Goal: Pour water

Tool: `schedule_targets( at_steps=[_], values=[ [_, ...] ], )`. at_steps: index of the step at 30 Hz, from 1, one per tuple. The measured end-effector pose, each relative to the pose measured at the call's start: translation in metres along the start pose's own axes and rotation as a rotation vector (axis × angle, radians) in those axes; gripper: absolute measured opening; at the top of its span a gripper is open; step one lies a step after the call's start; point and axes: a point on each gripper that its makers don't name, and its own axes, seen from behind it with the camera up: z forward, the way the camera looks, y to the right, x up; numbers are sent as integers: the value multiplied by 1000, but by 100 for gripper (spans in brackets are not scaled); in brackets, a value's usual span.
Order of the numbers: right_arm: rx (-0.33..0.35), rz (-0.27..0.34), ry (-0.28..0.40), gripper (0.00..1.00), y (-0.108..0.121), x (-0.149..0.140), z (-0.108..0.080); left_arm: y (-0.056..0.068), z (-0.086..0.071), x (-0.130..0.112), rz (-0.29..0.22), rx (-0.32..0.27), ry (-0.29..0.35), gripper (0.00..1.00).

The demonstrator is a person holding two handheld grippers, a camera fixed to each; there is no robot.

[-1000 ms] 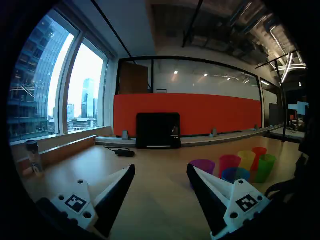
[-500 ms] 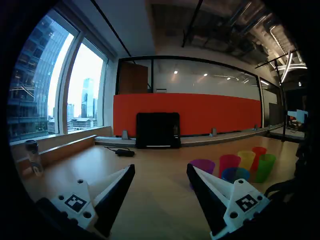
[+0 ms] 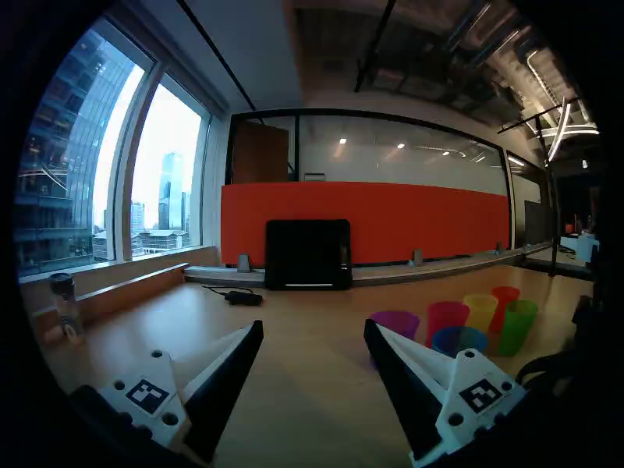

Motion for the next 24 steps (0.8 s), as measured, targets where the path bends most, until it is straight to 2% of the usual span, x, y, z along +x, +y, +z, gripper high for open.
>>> schedule_targets(
  at_steps=[8, 24],
  values=[
    [-8, -17, -12, 99, 2, -17, -4, -1, -1, 0, 0, 0, 0, 96],
    [-24, 3, -42, 99, 9, -37, 0, -1, -1, 0, 0, 0, 0, 96]
  ],
)
